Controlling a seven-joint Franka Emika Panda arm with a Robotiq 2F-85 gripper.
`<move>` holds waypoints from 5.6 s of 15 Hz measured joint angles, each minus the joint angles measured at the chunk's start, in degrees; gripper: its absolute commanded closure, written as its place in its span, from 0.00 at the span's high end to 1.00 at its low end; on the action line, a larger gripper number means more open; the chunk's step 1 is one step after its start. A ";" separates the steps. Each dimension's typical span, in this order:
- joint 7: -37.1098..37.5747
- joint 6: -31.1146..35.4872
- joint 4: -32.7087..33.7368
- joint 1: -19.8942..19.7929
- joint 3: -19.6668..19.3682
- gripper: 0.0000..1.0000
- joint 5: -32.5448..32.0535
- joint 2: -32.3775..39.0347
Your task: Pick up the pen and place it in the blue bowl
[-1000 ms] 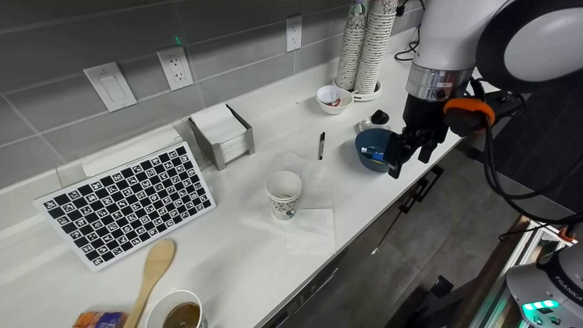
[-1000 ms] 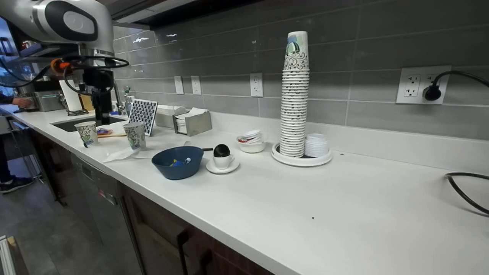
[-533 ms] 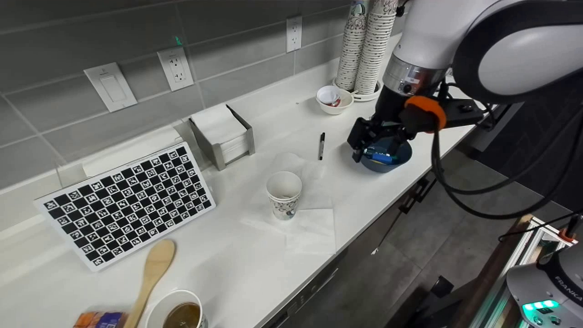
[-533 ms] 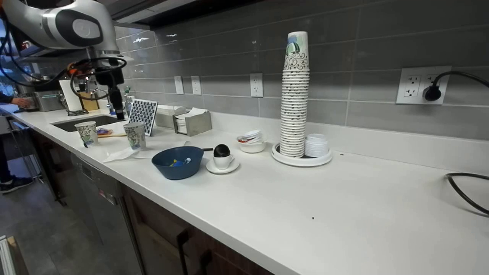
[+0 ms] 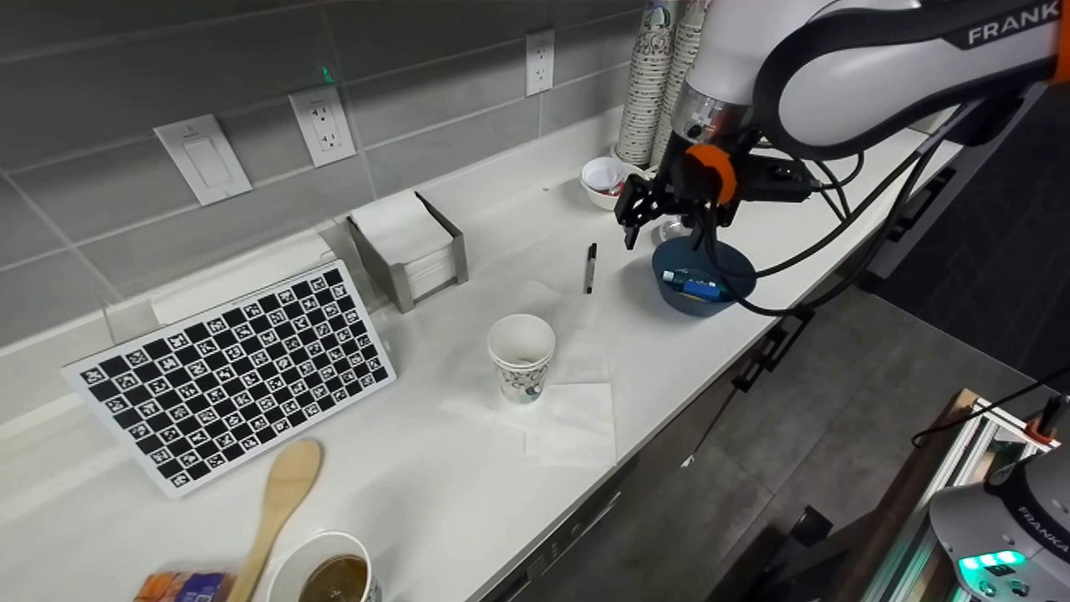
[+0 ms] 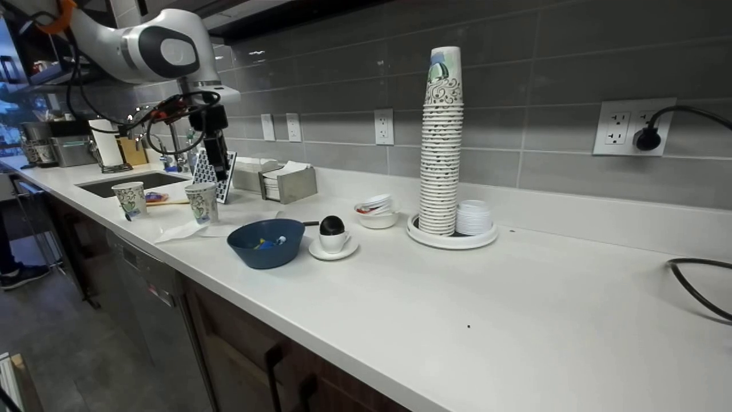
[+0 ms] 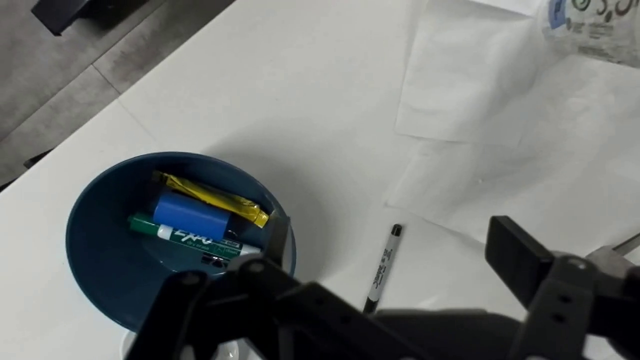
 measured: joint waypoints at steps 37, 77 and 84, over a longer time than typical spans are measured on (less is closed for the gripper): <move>-3.47 10.54 25.40 7.15 -15.05 0.00 6.42 36.41; 16.79 22.79 -11.77 -0.85 -14.90 0.03 -16.37 4.68; 25.27 14.30 -9.66 -0.55 -13.89 0.33 -26.56 6.79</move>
